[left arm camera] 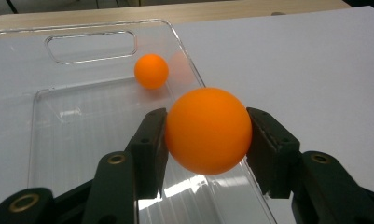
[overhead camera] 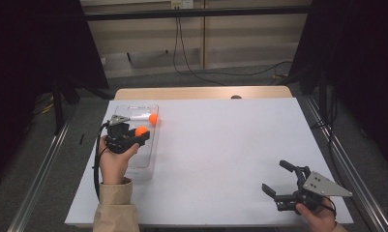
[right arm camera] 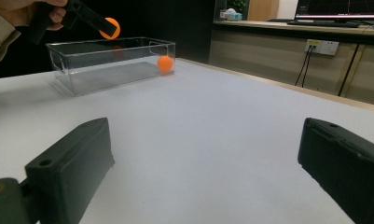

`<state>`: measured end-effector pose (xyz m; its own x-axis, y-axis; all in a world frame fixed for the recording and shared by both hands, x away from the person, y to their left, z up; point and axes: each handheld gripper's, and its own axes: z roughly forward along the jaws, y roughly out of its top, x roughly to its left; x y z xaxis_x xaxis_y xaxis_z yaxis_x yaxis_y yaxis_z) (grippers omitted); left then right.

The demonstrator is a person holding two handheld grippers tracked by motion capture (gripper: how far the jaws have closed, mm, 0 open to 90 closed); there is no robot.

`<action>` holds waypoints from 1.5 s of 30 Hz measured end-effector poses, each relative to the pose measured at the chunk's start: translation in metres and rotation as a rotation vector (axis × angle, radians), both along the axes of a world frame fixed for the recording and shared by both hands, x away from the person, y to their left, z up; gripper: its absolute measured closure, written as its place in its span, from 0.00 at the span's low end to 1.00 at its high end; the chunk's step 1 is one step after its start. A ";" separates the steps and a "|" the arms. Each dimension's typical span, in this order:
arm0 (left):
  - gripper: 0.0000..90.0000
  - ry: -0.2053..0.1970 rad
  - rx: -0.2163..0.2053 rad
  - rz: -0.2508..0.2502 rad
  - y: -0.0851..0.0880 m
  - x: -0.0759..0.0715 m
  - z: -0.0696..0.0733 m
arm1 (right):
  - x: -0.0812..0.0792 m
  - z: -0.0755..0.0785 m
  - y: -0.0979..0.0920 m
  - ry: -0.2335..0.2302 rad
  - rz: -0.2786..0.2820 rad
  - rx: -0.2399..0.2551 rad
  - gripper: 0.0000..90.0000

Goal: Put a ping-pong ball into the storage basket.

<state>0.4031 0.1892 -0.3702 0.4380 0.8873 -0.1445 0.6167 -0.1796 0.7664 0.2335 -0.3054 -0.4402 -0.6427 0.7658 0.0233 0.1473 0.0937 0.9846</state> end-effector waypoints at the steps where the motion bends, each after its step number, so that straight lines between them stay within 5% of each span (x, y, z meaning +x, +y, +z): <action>1: 0.56 0.000 -0.002 0.003 0.000 0.000 -0.001 | 0.000 0.000 0.000 0.000 0.000 0.000 0.03; 45: 0.56 0.029 0.042 0.042 0.003 0.005 -0.013 | 0.000 0.000 0.000 -0.001 0.000 0.000 0.03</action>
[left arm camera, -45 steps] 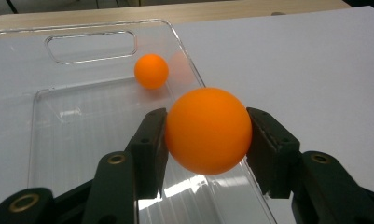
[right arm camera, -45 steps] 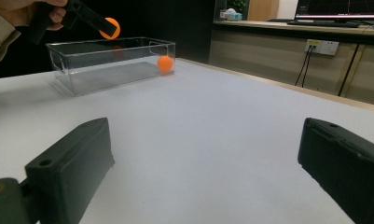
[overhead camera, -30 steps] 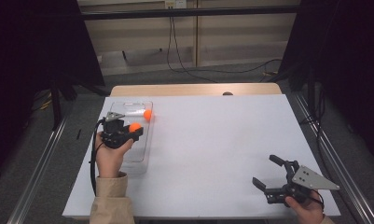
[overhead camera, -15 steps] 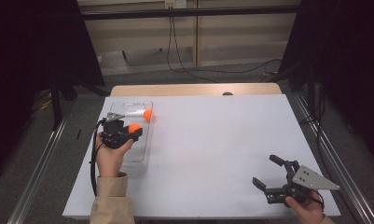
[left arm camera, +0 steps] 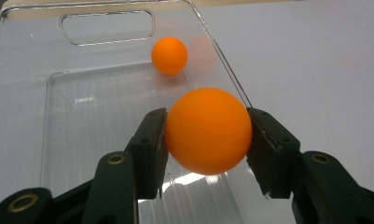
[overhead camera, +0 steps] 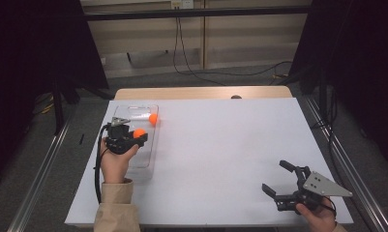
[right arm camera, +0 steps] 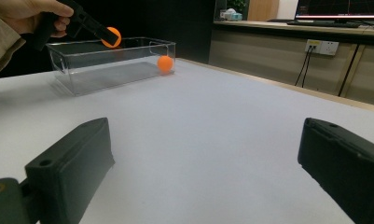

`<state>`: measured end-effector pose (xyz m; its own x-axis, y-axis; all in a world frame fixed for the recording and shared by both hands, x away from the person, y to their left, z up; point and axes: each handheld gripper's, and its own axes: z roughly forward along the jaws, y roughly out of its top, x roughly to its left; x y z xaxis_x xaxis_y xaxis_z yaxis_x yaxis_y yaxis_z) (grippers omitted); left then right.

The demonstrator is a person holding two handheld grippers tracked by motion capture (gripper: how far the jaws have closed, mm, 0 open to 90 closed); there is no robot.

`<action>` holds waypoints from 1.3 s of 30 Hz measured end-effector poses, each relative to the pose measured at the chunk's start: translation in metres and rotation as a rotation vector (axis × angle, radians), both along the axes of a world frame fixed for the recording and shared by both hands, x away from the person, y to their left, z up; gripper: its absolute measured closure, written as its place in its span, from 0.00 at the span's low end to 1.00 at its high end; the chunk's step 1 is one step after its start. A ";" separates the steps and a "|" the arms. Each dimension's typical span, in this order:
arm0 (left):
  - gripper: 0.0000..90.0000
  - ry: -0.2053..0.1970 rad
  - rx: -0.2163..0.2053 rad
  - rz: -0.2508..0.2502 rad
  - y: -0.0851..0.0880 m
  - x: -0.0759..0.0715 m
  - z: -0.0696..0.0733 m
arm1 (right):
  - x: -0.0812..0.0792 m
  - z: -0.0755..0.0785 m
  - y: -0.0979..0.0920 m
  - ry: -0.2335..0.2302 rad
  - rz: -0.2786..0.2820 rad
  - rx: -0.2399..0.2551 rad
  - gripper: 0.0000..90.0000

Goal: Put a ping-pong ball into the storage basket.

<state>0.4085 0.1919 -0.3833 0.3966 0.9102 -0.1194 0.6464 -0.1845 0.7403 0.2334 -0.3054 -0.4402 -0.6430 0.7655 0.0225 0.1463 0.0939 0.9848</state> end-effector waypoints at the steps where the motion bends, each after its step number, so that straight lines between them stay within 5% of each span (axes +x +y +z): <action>1: 0.56 0.000 0.001 0.000 0.000 0.000 0.000 | 0.000 0.000 0.000 0.001 0.000 0.000 0.03; 39: 0.56 0.028 0.027 0.022 -0.001 0.004 -0.009 | 0.000 0.000 0.000 0.000 0.001 -0.001 0.03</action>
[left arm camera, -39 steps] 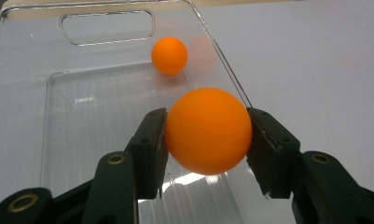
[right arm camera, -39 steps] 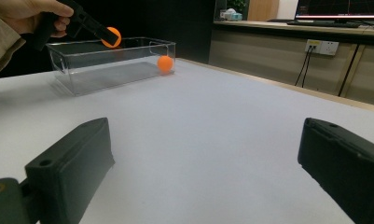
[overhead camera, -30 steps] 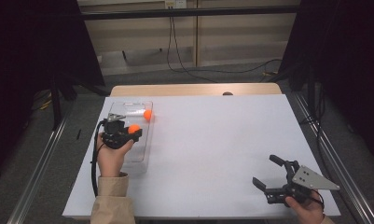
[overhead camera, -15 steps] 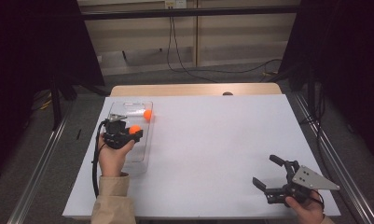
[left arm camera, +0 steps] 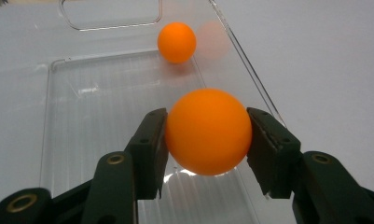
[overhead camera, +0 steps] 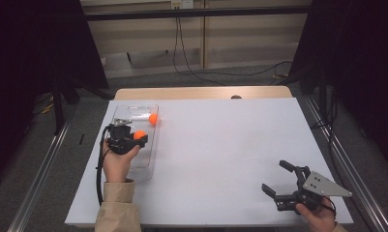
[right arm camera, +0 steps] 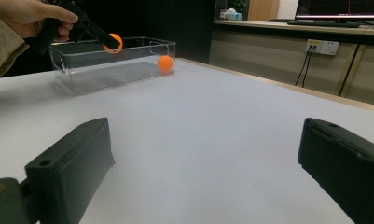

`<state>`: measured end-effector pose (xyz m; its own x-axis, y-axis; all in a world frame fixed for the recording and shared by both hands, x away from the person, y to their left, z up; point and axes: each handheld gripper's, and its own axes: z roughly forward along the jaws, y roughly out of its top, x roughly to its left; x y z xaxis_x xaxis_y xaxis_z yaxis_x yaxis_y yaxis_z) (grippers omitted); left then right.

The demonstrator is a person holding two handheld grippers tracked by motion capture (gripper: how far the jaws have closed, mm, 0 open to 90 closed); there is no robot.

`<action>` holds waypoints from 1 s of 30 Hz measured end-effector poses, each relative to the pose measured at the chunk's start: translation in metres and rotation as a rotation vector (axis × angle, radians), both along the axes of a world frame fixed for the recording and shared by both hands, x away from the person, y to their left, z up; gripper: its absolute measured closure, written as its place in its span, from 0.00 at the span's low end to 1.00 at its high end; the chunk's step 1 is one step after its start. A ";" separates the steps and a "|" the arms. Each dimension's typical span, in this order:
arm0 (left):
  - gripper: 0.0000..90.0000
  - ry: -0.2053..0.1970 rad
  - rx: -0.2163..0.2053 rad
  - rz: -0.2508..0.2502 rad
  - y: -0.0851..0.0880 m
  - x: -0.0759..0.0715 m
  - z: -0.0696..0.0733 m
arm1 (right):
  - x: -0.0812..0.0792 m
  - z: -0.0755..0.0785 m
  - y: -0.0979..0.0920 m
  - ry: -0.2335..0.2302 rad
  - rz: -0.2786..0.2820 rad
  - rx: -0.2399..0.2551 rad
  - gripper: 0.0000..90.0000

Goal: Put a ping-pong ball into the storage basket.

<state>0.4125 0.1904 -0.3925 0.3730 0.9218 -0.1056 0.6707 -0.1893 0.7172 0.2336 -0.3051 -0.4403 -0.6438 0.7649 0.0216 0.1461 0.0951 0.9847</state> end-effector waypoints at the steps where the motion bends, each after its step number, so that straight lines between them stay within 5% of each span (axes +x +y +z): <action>1: 0.56 0.001 -0.002 0.003 0.000 0.000 0.000 | 0.000 0.000 0.000 0.000 0.000 0.000 0.03; 30: 0.45 -0.029 -0.002 0.014 -0.002 0.000 0.002 | 0.000 0.000 -0.001 -0.001 -0.004 -0.001 0.03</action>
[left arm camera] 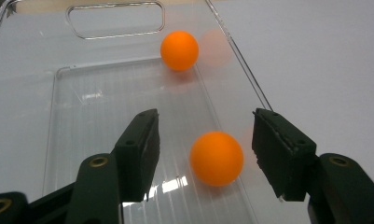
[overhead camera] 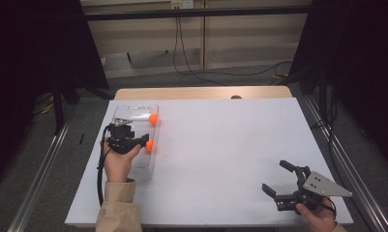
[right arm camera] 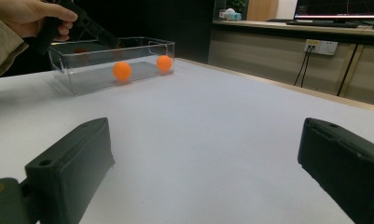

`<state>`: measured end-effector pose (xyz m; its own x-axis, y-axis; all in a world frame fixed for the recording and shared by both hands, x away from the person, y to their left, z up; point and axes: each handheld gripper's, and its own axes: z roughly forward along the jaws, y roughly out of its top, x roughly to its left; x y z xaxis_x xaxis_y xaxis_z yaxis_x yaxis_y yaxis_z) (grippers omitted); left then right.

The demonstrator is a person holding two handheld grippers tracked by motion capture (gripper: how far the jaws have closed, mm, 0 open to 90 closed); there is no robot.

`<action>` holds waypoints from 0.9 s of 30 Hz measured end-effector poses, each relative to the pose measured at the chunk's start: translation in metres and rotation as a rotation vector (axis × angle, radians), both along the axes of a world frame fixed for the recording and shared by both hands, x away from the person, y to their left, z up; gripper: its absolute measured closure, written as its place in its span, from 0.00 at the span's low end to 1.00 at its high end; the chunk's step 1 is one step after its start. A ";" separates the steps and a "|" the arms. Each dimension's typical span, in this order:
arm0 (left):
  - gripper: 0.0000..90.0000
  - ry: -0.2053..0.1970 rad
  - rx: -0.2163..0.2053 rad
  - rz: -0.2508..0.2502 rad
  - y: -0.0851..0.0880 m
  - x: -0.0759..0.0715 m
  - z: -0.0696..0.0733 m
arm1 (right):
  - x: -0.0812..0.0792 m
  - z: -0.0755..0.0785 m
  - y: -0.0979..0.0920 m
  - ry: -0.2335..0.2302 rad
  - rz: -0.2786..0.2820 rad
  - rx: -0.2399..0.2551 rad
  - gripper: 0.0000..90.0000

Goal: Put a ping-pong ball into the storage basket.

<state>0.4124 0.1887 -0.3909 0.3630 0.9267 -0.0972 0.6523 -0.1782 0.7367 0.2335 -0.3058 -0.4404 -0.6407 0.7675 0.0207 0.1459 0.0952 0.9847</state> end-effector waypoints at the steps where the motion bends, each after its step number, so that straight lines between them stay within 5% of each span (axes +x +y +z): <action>1: 0.44 -0.003 -0.002 0.001 0.000 0.000 0.000 | 0.000 0.000 0.000 0.000 0.000 0.001 0.03; 16: 0.23 -0.026 -0.031 0.002 0.001 -0.004 0.005 | 0.000 0.001 0.001 -0.002 -0.003 0.005 0.03; 27: 0.08 -0.098 -0.039 -0.042 0.001 -0.010 0.011 | -0.001 0.002 0.000 -0.004 -0.005 0.004 0.03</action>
